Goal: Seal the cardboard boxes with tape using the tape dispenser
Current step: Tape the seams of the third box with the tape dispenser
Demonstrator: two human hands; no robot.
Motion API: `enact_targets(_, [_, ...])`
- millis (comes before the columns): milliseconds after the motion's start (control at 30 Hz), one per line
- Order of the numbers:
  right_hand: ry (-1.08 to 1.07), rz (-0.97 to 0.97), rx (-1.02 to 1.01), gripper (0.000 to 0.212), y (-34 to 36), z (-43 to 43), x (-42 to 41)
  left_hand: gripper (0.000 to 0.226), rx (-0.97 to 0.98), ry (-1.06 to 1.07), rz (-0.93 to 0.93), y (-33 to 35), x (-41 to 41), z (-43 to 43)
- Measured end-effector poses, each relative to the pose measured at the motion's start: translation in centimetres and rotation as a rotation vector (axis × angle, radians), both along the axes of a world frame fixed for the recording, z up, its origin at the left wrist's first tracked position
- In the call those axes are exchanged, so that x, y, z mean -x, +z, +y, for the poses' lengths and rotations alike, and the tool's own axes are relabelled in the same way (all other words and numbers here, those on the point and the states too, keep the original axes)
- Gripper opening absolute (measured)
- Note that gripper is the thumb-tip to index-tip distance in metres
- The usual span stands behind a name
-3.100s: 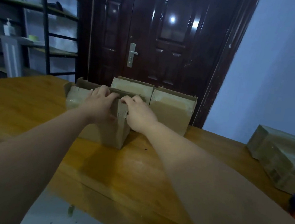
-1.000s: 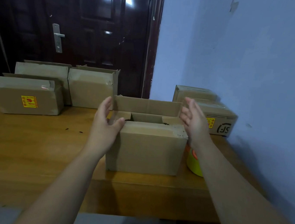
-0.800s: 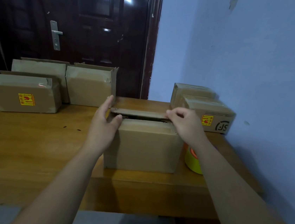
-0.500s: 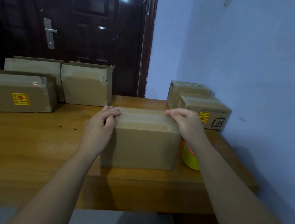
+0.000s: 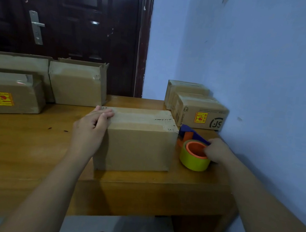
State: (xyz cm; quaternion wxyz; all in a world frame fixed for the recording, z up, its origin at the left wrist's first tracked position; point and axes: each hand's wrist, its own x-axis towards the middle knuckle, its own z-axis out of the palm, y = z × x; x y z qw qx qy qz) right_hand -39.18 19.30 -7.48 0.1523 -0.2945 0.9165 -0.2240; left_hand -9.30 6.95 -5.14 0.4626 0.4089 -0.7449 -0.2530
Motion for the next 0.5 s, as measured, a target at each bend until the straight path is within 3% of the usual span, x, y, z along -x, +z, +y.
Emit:
enact_targets(100, [-0.094, -0.226, 0.206, 0.024, -0.4, 0.6, 0.1, 0.031, 0.010, 0.002, 0.001, -0.1, -0.1, -0.2])
enact_targets(300, [-0.194, -0.998, 0.806, 0.018, 0.5, 1.6, -2.2, 0.031, 0.031, -0.002, -0.012, -0.2, 0.0, -0.1])
enact_targets(400, [-0.170, -1.078, 0.953, 0.014, 2.6, 1.6, -3.4, 0.032, 0.048, -0.011, -0.039, -0.1, 0.0, -0.3])
enact_targets(500, [-0.089, -1.027, 1.035, 0.019, 4.8, 1.2, -4.2, 0.033, 0.080, -0.026, -0.083, -0.2, -0.2, -0.5])
